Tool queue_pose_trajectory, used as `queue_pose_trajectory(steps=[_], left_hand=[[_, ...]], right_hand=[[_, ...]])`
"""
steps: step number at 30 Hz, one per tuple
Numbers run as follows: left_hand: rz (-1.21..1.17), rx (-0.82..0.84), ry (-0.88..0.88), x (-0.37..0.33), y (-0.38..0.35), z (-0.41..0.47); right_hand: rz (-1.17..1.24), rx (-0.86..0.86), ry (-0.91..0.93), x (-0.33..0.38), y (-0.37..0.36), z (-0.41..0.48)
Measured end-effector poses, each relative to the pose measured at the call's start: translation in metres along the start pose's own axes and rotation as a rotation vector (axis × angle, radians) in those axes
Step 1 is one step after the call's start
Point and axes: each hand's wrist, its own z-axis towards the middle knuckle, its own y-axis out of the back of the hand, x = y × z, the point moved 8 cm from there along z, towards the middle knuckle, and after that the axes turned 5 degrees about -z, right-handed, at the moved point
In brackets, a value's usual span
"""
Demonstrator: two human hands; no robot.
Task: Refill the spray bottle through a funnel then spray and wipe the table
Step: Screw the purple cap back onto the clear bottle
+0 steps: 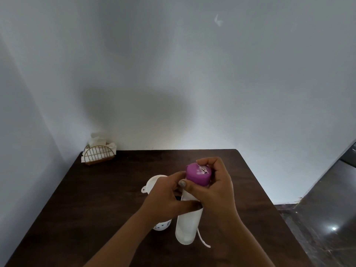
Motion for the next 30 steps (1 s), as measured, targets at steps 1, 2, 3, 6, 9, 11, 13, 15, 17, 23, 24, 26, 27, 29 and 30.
queue_pose_trajectory(steps=[1,2,3,6,9,11,13,15,17,23,24,26,27,29,30], left_hand=[[-0.010,-0.002,0.003,0.001,0.000,0.000],[-0.016,0.000,0.005,0.002,0.000,-0.001],[-0.019,0.006,0.004,0.002,-0.001,-0.001],[-0.027,0.021,-0.003,0.001,-0.001,-0.001],[-0.042,0.034,-0.002,0.000,0.001,0.000],[-0.053,0.049,0.003,-0.001,0.000,0.000],[-0.040,0.045,-0.007,-0.004,0.000,0.001],[-0.022,0.031,-0.017,-0.005,0.000,0.001],[-0.017,0.023,-0.008,-0.004,0.000,0.001],[-0.018,0.026,0.009,0.001,0.001,-0.001],[-0.016,0.020,0.007,0.000,0.002,-0.001],[-0.019,0.011,0.013,0.000,0.003,-0.001],[-0.023,0.008,0.016,0.000,0.004,-0.001],[-0.020,0.000,0.012,-0.001,0.004,-0.002],[-0.016,-0.002,0.008,-0.003,0.004,-0.001]], right_hand=[[-0.046,-0.040,-0.005,-0.002,0.000,-0.001],[-0.085,-0.065,-0.009,-0.003,0.000,-0.002],[-0.105,-0.076,-0.009,-0.004,-0.001,-0.003],[-0.075,-0.050,0.018,-0.002,-0.001,-0.004],[0.015,0.034,0.068,0.007,-0.002,-0.004],[0.075,0.067,0.071,0.010,-0.001,-0.004],[0.082,0.065,0.066,0.009,0.000,-0.002],[0.052,0.002,0.048,0.005,0.000,-0.003],[-0.029,-0.098,0.026,0.000,0.001,-0.006],[-0.101,-0.101,0.063,-0.002,-0.002,-0.009],[-0.059,-0.069,0.075,-0.001,-0.003,-0.009],[0.122,-0.002,0.058,-0.001,-0.006,-0.010],[0.213,0.023,0.035,-0.003,-0.007,-0.010],[0.288,0.025,0.018,-0.003,-0.005,-0.010],[0.274,0.014,0.013,-0.003,-0.004,-0.009]])
